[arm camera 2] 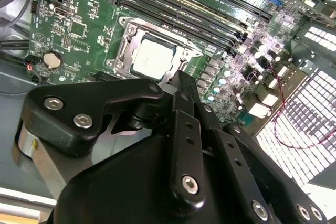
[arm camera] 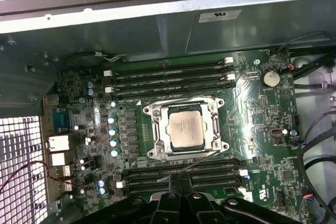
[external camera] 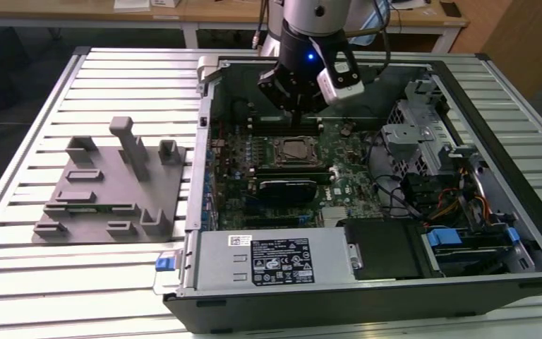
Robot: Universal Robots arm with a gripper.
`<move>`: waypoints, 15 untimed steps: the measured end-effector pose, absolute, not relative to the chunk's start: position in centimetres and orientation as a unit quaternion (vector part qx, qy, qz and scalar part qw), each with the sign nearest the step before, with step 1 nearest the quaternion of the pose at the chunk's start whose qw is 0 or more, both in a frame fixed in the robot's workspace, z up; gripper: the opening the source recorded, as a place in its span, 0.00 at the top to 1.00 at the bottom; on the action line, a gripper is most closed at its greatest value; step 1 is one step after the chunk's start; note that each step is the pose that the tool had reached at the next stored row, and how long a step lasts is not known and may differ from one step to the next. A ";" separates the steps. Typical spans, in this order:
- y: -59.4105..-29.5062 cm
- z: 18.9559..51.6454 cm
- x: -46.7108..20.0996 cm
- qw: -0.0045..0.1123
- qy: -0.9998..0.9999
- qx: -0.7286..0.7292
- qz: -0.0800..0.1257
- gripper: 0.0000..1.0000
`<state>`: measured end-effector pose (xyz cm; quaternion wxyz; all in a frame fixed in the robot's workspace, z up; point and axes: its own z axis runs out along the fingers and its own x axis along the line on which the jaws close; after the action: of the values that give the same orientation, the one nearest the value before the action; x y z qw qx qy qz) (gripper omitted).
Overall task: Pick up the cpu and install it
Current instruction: 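Install the second cpu locking lever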
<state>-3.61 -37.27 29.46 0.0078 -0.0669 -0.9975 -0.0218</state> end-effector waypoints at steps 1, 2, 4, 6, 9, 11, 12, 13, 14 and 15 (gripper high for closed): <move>-37.3 29.3 -3.6 0.008 -0.997 -0.067 -0.022 0.89; -37.3 29.1 -3.6 0.008 -0.997 -0.067 -0.022 0.89; -37.3 28.8 -3.6 0.007 -0.998 -0.067 -0.022 0.89; -37.3 28.5 -3.6 0.006 -0.998 -0.067 -0.022 0.89; -37.3 28.0 -3.6 0.006 -0.998 -0.067 -0.022 0.89; -37.3 27.8 -3.6 0.006 -0.998 -0.067 -0.022 0.89; -37.3 27.7 -3.6 0.006 -0.998 -0.067 -0.022 0.89; -37.3 27.5 -3.6 0.006 -0.998 -0.067 -0.022 0.89; -37.3 27.4 -3.6 0.006 -0.998 -0.067 -0.022 0.89; -37.4 27.3 -3.6 0.006 -0.998 -0.067 -0.022 0.89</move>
<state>-3.60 -37.36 27.26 0.0055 -0.0668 -0.9975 -0.0220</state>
